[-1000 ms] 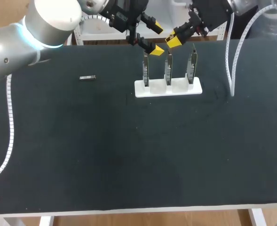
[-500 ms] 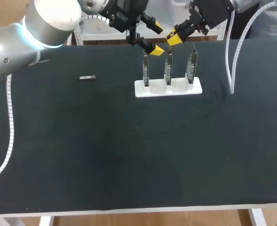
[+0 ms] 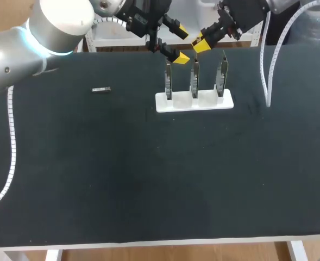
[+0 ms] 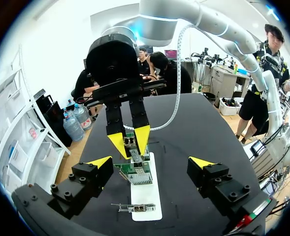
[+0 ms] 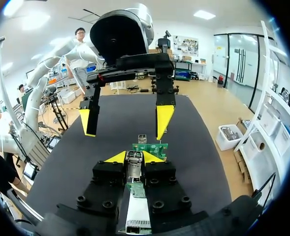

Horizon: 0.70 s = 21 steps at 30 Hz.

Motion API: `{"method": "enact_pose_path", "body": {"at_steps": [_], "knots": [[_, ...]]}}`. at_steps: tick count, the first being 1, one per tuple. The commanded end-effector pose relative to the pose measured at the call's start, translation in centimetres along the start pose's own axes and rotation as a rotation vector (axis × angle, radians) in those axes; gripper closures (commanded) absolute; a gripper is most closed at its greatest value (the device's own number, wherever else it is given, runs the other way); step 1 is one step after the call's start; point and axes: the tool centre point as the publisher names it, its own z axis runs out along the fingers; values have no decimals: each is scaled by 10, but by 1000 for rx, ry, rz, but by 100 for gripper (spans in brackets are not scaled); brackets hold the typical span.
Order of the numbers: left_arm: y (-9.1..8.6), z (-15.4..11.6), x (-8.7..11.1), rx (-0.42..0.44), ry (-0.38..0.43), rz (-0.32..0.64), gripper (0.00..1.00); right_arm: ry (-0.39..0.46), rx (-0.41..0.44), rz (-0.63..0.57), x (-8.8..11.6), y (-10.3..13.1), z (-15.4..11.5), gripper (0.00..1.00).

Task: Pick up the optical module with the left hand, and insert it into the network port with the right hand.

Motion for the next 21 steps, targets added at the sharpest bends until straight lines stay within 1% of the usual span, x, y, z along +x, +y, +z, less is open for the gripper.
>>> {"method": "enact_pose_path", "body": {"at_steps": [1, 14, 21], "knots": [[0, 0, -1, -1, 4, -1, 0, 8, -69, 1, -1, -7, -1, 100], [0, 0, -1, -1, 4, -1, 0, 3, -79, 18, 7, -9, 2, 100], [0, 0, -1, -1, 4, -1, 0, 5, -91, 19, 7, -12, 6, 100]]}}
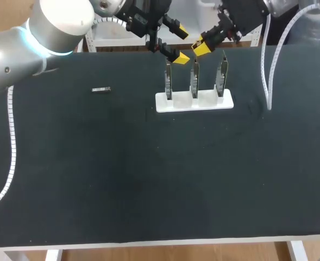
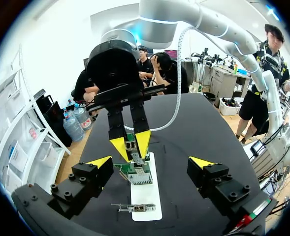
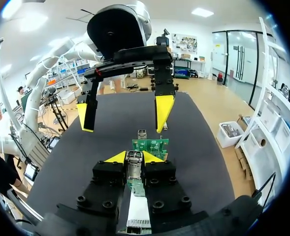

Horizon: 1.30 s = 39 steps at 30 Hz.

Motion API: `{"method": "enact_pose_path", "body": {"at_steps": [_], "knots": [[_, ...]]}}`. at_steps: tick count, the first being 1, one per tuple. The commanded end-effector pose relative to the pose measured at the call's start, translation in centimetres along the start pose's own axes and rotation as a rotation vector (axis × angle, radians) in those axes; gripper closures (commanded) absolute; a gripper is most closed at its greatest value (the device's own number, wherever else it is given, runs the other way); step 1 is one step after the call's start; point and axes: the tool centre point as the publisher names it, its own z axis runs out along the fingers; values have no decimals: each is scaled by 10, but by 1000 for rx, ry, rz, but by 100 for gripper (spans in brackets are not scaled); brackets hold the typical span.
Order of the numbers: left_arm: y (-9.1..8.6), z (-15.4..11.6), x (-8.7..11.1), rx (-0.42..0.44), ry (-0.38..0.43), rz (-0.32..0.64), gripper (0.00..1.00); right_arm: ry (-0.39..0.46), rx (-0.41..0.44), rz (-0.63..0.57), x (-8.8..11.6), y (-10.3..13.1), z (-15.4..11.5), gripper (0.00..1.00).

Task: Pick up the optical module with the left hand, and insert it into the network port with the right hand.

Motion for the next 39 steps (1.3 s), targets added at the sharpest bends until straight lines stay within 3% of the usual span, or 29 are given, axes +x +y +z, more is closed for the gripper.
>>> {"method": "enact_pose_path", "body": {"at_steps": [1, 39], "knots": [[0, 0, -1, -1, 4, -1, 0, 3, -93, -2, -2, -12, 1, 100], [0, 0, -1, -1, 4, -1, 0, 9, -92, 19, 5, -14, 0, 100]]}}
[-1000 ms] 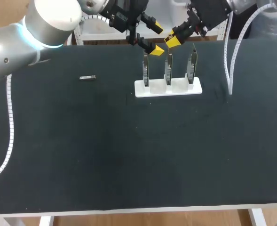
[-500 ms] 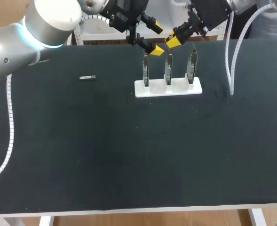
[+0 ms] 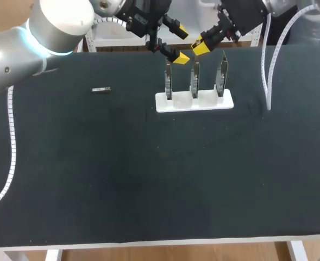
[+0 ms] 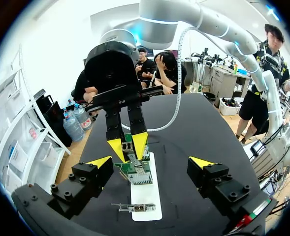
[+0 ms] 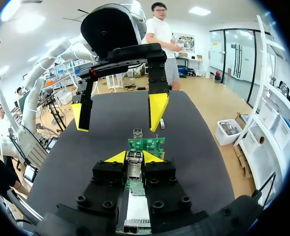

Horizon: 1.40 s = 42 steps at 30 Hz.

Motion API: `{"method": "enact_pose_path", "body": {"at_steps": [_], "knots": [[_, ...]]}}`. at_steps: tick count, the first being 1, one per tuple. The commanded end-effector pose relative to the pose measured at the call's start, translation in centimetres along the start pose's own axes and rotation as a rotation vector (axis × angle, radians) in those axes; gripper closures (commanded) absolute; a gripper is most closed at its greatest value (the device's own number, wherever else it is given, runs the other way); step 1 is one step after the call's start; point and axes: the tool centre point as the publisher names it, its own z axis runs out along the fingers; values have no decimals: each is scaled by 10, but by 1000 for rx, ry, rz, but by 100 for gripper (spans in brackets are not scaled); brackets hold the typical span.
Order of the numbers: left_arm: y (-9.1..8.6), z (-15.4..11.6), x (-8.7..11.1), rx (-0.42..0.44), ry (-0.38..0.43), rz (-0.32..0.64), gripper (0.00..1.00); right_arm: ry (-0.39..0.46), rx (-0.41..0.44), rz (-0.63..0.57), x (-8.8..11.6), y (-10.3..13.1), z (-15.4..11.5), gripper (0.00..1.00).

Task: Pick up the optical module with the left hand, and insert it into the network port with the right hand.

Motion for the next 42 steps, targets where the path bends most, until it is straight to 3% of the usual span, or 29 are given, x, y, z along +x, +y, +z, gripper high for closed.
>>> {"method": "enact_pose_path", "body": {"at_steps": [1, 14, 32, 42], "knots": [[0, 0, -1, -1, 4, -1, 0, 2, -110, 0, 2, -9, 0, 100], [0, 0, -1, -1, 4, -1, 0, 16, -129, 11, 6, -10, 6, 100], [0, 0, -1, -1, 4, -1, 0, 6, -97, -34, -8, -9, -5, 100], [0, 0, -1, -1, 4, -1, 0, 17, -112, -26, -6, -11, -1, 100]]}}
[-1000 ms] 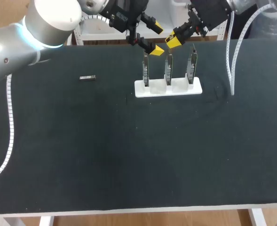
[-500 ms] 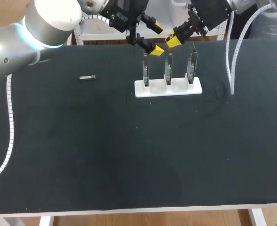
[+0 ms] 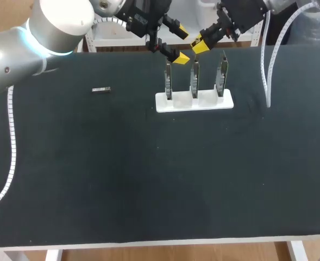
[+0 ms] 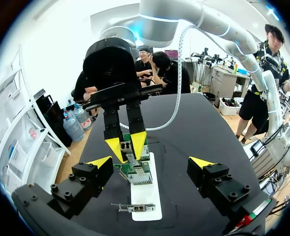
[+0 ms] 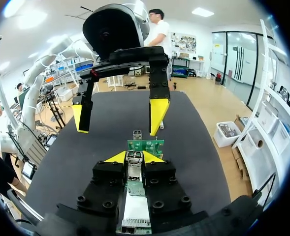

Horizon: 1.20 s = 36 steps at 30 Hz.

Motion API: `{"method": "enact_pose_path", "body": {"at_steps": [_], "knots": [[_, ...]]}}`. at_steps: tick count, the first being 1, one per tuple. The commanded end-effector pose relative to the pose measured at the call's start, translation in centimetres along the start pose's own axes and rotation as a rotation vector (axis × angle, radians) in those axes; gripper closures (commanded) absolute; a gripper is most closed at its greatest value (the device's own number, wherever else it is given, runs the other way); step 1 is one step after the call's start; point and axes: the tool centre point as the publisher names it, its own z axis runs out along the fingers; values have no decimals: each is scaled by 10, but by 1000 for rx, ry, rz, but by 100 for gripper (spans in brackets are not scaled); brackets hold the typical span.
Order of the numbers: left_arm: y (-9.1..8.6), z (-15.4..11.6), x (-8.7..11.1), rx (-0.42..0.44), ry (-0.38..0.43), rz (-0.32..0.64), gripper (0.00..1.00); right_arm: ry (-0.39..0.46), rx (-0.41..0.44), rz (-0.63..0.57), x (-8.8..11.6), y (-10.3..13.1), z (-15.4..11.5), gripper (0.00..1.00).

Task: Pick up the optical module with the left hand, and insert it into the network port with the right hand.

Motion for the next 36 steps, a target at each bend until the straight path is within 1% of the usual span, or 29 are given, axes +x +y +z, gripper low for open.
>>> {"method": "enact_pose_path", "body": {"at_steps": [1, 19, 31, 36], "knots": [[0, 0, -1, -1, 4, -1, 0, 3, -121, 3, -1, -9, 0, 100], [0, 0, -1, -1, 4, -1, 0, 5, -128, 17, 4, -6, 1, 100], [0, 0, -1, -1, 4, -1, 0, 3, -119, -3, -1, -3, -5, 100], [0, 0, -1, -1, 4, -1, 0, 3, -125, 3, 2, -2, -3, 100]]}}
